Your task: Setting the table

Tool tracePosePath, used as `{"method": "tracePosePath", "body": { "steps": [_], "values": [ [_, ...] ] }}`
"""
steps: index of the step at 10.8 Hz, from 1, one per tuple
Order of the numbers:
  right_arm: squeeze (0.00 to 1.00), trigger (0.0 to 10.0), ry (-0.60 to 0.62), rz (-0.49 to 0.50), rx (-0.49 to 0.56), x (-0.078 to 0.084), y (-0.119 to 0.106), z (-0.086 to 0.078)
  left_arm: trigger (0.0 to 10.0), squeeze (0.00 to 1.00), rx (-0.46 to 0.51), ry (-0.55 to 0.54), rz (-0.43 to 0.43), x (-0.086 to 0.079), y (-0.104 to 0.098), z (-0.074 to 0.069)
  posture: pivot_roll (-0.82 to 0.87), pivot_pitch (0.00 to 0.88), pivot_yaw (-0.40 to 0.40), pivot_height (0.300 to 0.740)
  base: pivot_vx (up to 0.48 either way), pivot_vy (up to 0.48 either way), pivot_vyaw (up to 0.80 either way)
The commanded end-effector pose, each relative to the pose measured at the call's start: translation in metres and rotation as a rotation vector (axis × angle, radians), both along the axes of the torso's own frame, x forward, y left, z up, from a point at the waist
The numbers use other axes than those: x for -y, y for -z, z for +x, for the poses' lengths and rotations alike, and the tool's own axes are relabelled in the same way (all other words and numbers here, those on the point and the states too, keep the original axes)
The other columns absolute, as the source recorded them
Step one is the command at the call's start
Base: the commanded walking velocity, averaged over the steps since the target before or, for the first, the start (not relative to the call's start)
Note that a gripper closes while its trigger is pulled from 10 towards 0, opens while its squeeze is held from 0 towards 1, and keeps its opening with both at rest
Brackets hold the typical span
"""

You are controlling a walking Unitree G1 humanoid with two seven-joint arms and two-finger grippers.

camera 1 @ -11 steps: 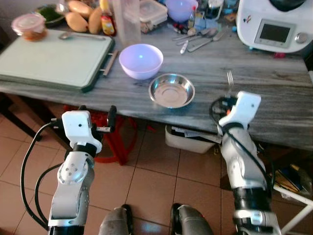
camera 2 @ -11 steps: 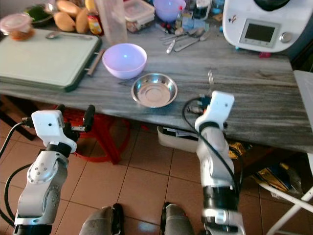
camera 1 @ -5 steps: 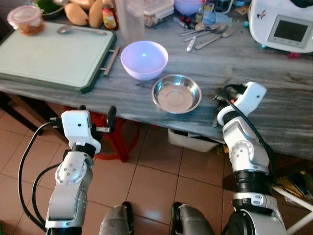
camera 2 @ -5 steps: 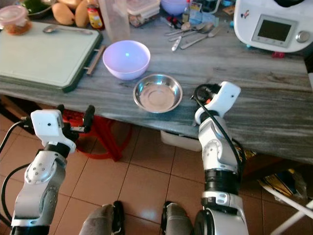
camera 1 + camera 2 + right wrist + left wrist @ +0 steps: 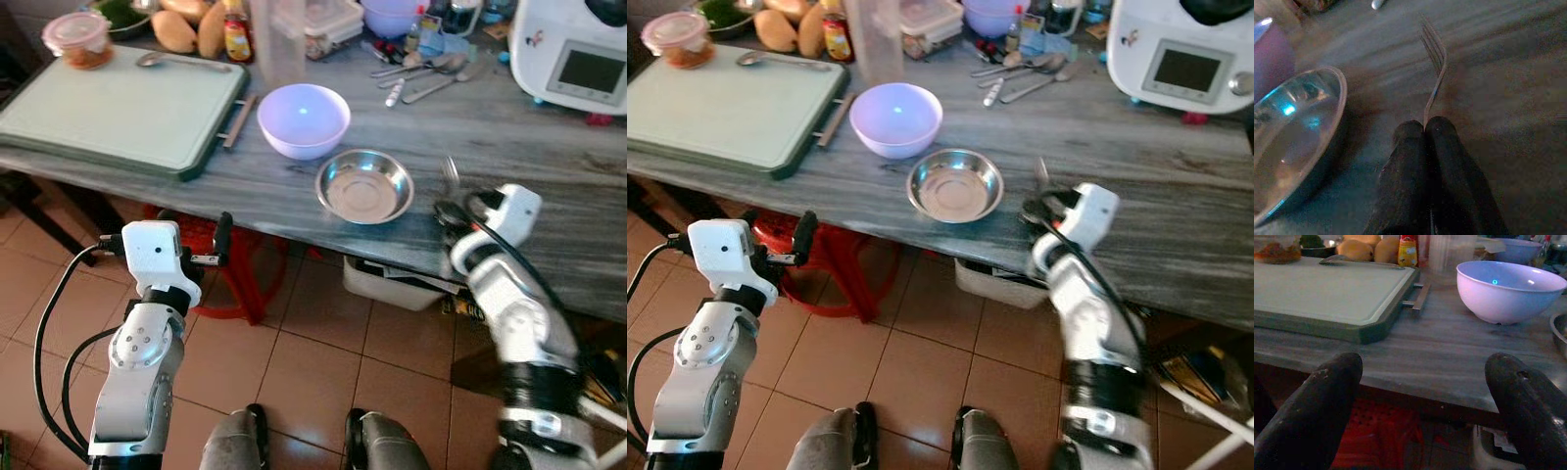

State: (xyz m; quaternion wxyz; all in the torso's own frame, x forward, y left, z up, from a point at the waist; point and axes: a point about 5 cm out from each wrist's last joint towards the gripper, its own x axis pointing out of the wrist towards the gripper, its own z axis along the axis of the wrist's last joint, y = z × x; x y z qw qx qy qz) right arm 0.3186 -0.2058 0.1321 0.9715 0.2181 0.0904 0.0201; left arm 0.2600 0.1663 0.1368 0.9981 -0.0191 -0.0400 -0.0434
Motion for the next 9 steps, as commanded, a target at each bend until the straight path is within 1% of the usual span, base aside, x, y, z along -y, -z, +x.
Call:
{"method": "tracePosePath", "body": {
  "steps": [1,2,4,6,8,9],
  "values": [
    [0.0,10.0,0.012,-0.004,-0.082,0.007,0.016,-0.007,10.0,0.0,0.0,0.003,0.005,-0.001,-0.002,0.0,-0.01,0.215,0.028,0.74,0.0,0.0,0.0],
    [0.0,10.0,-0.008,0.007,-0.085,0.009,0.014,-0.007,10.0,0.0,-0.003,0.007,0.003,0.0,-0.002,0.0,-0.01,0.217,0.032,0.74,0.0,0.0,0.0],
    [0.0,10.0,-0.038,0.019,-0.078,0.011,0.008,-0.001,10.0,0.0,-0.007,0.011,0.007,-0.001,-0.002,0.001,-0.01,0.215,0.035,0.74,0.0,0.0,0.0],
    [0.0,10.0,-0.003,0.05,-0.078,0.018,0.005,0.004,10.0,0.0,-0.012,0.011,0.008,-0.002,-0.002,0.0,0.0,0.216,0.035,0.74,0.0,0.0,0.0],
    [0.0,10.0,0.011,0.059,-0.086,0.024,0.006,0.006,10.0,0.0,-0.018,0.018,0.008,0.0,-0.001,-0.001,0.0,0.214,0.04,0.74,0.0,0.0,0.0],
    [0.24,10.0,0.018,0.067,-0.093,0.026,0.008,0.005,10.0,0.0,-0.02,0.023,0.01,0.0,-0.001,0.0,0.0,0.214,0.041,0.74,0.0,0.0,0.0]
  ]
}}
